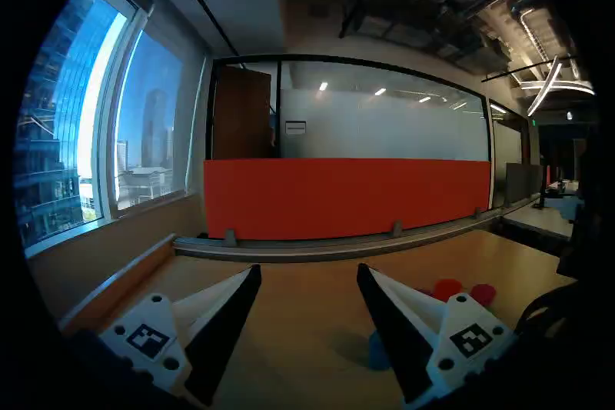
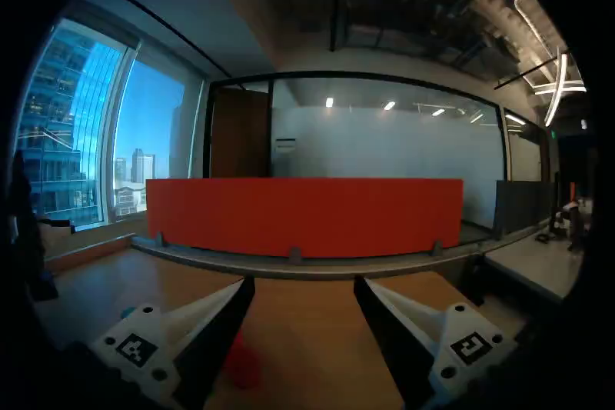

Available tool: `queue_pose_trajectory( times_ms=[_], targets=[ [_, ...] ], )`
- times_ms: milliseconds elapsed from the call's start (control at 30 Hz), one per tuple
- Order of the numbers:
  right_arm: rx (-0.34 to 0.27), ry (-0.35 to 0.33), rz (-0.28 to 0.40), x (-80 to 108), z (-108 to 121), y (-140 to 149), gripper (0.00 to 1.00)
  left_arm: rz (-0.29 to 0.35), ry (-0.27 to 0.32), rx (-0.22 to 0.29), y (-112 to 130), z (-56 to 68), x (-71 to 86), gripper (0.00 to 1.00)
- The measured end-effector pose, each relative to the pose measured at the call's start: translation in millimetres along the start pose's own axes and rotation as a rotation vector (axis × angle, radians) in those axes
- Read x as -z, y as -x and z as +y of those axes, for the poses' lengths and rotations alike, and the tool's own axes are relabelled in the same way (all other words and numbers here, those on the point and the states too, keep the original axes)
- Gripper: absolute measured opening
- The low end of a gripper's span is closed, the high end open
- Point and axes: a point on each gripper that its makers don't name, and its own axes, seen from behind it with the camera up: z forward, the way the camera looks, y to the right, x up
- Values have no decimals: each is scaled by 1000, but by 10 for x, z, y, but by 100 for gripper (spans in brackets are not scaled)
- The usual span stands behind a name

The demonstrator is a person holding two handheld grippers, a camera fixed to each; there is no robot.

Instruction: Pour water

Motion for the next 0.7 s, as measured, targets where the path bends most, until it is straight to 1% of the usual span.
queue_pose_trajectory(
  times_ms=[100, 300, 400, 500, 700],
  targets=[
    [7, -8, 5, 2, -29, -128, 99, -2, -6, -12, -120, -24, -19, 93],
    [15, -15, 0, -12, -66, -313, 99, 5, 37, -27, -397, 91, -15, 92],
    [10, -18, -3, -20, -74, -359, 99, 1, 53, -25, -470, 145, -5, 93],
    [4, -29, -3, -25, -99, -369, 99, -8, 78, -17, -490, 201, -9, 92],
    [-11, -89, -3, -21, -200, -401, 99, -16, 125, -20, -528, 281, -3, 92]
  ],
)
